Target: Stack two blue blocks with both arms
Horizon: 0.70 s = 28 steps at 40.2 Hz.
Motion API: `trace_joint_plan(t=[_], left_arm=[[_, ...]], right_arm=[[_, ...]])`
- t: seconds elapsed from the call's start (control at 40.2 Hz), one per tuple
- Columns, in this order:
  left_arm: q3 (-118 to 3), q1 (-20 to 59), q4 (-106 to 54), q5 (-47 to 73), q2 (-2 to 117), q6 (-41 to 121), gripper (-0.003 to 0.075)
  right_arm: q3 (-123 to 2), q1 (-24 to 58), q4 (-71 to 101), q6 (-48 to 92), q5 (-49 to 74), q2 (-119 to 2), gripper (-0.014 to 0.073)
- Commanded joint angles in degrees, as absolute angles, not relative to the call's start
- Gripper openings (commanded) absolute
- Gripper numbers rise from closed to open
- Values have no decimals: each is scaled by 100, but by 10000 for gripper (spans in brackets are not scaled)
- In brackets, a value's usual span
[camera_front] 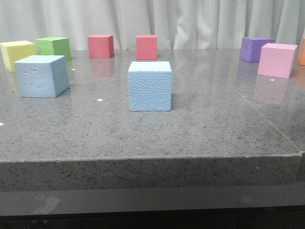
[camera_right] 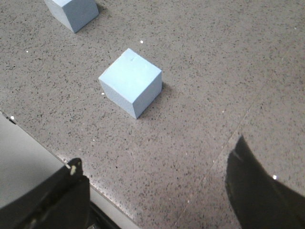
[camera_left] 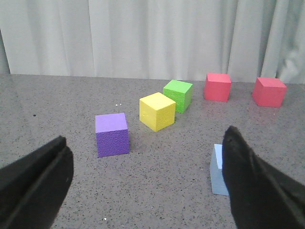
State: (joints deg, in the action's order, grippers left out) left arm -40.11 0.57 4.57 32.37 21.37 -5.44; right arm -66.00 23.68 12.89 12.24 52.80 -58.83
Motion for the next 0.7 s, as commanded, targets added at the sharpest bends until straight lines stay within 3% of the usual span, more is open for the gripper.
trace_joint_plan(t=[0.0,0.398,0.671], left_arm=[[-4191,60,461,2745,2233,-582,618],[-4204,99,332,2716,2324,-582,618],[-5115,1127,261,3629,3329,0,618]], right_arm=[[-6117,2349,1316,1210,4491,-5358,593],[-5219,2349,1316,1210,4012,-4852,593],[-5219,2349,1316,1210,4017,-4903,593]])
